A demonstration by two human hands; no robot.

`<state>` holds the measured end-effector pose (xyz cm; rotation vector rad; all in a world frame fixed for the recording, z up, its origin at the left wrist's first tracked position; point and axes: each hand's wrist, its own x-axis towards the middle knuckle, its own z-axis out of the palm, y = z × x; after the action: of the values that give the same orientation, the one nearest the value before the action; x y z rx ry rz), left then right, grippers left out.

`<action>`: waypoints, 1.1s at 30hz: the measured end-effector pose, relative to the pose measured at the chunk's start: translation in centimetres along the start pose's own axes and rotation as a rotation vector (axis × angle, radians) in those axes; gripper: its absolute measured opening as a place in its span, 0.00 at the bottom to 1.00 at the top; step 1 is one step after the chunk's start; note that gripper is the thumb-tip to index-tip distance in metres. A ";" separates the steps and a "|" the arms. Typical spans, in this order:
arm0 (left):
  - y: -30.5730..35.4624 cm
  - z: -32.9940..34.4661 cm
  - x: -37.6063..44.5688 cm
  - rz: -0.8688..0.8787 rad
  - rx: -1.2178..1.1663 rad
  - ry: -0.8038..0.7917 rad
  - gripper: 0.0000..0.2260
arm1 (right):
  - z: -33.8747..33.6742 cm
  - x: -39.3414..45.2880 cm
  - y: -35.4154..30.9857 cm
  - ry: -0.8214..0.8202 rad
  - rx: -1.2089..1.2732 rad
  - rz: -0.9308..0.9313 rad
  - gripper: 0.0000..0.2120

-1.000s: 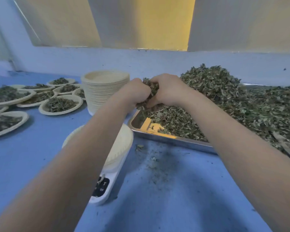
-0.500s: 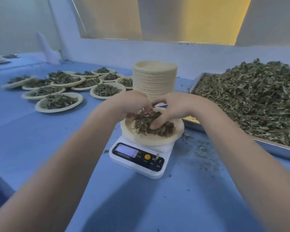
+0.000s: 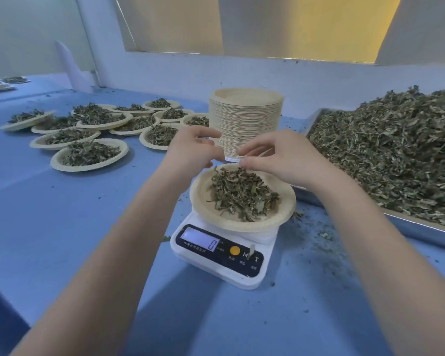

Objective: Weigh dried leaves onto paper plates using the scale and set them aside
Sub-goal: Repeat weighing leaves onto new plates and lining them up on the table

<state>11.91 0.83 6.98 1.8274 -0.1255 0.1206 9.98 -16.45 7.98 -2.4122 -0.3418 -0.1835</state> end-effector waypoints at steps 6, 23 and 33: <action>-1.3 0.0 -0.4 0.132 -0.055 0.076 0.16 | -0.3 0.2 0.3 0.006 0.001 -0.007 0.08; 1.4 4.8 -2.0 0.320 0.044 -0.030 0.10 | -4.4 -0.3 9.0 -0.077 -0.588 0.483 0.20; 5.4 15.9 -1.8 0.118 0.288 -0.238 0.11 | -4.7 -0.8 14.1 -0.031 -0.552 0.600 0.32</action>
<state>9.54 -15.87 7.82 2.1179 -0.4014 0.0025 13.18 -29.97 2.65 -2.9331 0.4890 0.0407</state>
